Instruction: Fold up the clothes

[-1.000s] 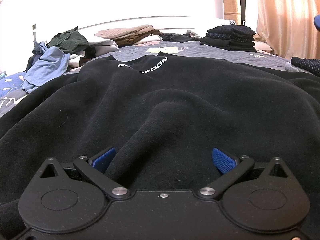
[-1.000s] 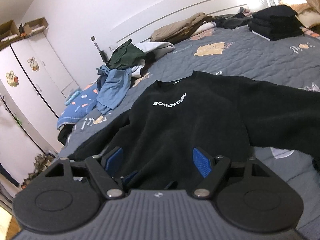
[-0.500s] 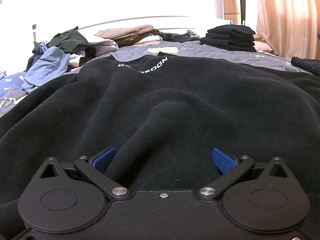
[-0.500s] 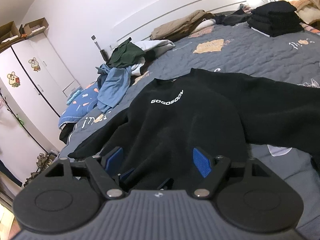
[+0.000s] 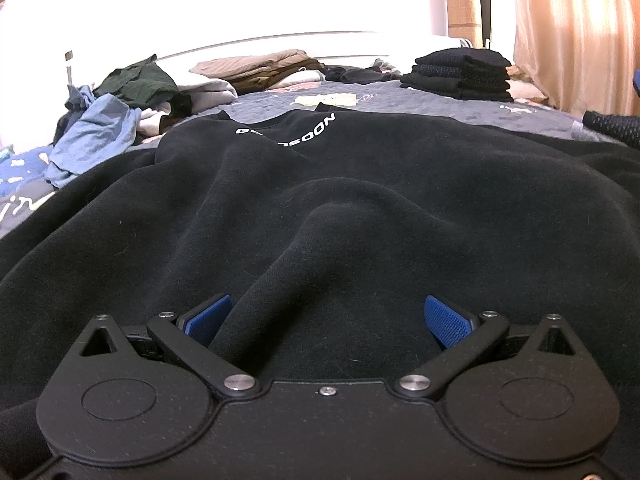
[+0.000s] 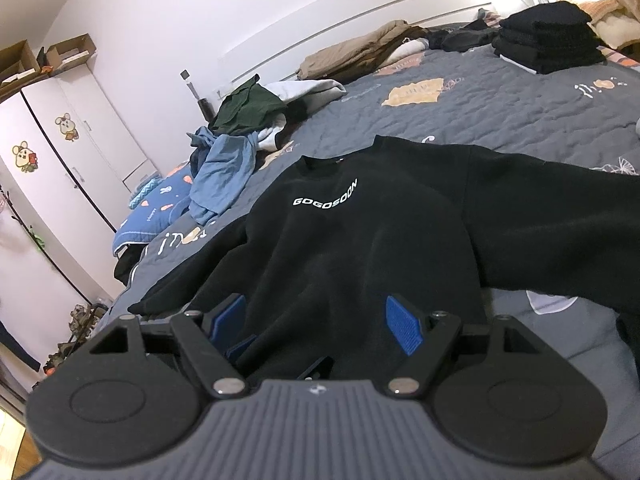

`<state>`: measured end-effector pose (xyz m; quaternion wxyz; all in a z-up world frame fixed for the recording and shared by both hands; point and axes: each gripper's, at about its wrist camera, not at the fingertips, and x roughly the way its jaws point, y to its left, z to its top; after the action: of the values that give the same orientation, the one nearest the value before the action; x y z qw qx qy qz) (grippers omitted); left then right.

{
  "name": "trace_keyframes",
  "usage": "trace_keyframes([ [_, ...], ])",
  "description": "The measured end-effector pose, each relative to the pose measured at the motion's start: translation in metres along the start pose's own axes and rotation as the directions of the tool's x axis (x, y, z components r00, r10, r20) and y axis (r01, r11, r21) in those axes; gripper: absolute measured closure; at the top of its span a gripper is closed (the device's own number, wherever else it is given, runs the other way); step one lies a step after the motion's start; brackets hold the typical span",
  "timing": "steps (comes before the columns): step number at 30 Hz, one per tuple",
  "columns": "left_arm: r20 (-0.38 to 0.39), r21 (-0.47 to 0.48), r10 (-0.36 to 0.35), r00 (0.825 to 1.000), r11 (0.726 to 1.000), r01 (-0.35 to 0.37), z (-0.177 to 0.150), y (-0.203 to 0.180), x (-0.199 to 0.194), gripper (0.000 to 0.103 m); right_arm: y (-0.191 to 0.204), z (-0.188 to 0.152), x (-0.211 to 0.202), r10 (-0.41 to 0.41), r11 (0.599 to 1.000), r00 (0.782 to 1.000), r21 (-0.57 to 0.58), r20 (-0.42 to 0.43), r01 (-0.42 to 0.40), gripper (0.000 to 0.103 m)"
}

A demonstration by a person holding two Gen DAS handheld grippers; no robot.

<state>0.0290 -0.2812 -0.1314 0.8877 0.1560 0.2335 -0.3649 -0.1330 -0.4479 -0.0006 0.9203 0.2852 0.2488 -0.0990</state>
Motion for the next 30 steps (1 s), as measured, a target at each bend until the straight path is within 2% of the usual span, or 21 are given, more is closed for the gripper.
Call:
trace_keyframes([
  [7, 0.003, -0.008, -0.006, 1.0, 1.0, 0.006, -0.001, 0.002, 0.0, 0.0, -0.008, 0.003, 0.007, -0.002, 1.0, 1.0, 0.015, -0.001, 0.002, 0.026],
  [15, 0.002, 0.04, 0.033, 0.999, 0.999, -0.033, 0.0, -0.007, 0.004, 0.0, -0.01, 0.004, 0.019, 0.003, 1.0, 1.0, 0.031, -0.014, -0.003, 0.026],
  [18, -0.019, 0.034, 0.011, 1.0, 0.999, -0.011, 0.003, -0.004, 0.007, 0.0, -0.009, 0.003, 0.025, 0.004, 0.999, 1.0, 0.032, -0.025, -0.003, 0.026],
  [25, -0.054, -0.039, -0.064, 0.996, 0.997, 0.062, 0.015, 0.015, 0.004, 0.0, -0.005, 0.003, 0.034, -0.005, 1.0, 1.0, 0.001, -0.025, 0.005, 0.026],
  [30, -0.033, -0.18, -0.01, 0.999, 0.984, 0.004, 0.044, 0.063, -0.029, 0.0, -0.009, 0.005, 0.033, -0.019, 1.0, 1.0, -0.019, 0.002, 0.019, 0.026],
])
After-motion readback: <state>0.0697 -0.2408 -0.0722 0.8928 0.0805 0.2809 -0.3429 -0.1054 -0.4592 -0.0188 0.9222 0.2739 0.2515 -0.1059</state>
